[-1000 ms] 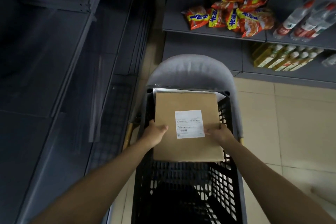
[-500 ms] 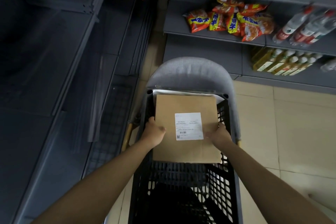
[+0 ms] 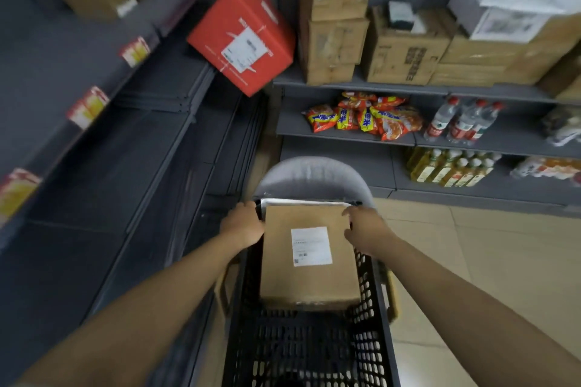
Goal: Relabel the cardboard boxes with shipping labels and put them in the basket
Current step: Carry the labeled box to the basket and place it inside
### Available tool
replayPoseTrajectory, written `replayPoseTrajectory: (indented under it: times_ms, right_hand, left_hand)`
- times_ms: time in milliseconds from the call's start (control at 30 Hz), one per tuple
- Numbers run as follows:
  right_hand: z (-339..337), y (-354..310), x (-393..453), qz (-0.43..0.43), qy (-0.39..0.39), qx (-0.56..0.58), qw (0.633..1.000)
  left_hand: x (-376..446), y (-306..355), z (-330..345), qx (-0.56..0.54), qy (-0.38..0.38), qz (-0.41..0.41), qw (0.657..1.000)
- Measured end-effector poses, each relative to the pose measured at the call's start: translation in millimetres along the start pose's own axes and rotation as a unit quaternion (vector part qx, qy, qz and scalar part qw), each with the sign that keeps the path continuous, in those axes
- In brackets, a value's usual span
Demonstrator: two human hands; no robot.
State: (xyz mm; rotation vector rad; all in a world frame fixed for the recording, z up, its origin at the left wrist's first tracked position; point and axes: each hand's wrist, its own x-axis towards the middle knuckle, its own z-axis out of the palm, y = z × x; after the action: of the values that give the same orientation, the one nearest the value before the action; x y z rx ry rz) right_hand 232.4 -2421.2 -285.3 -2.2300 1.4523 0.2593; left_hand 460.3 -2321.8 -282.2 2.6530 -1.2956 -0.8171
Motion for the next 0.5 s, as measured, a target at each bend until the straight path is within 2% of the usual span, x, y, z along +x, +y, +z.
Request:
replayPoseTrajectory:
  times_ms: [133, 300, 500]
  right_hand:
    - [-68.3, -21.4, -19.2, -0.085, 0.072, -0.001, 0.994]
    - [-117.8, -34.4, -64.4, -0.17, 0.16, 0.08, 0.969]
    - [-104.7, -56.2, -139.8, -0.268, 0.128, 0.014, 0.955]
  left_hand:
    - [-46.4, 11.9, -69.1, 0.077, 0.09, 0.039, 0.992]
    - [-131.9, 12.1, -119.2, 0.101, 0.206, 0.041, 0.973]
    - [-256.7, -15.9, -104.6, 0.096, 0.243, -0.036, 0.965]
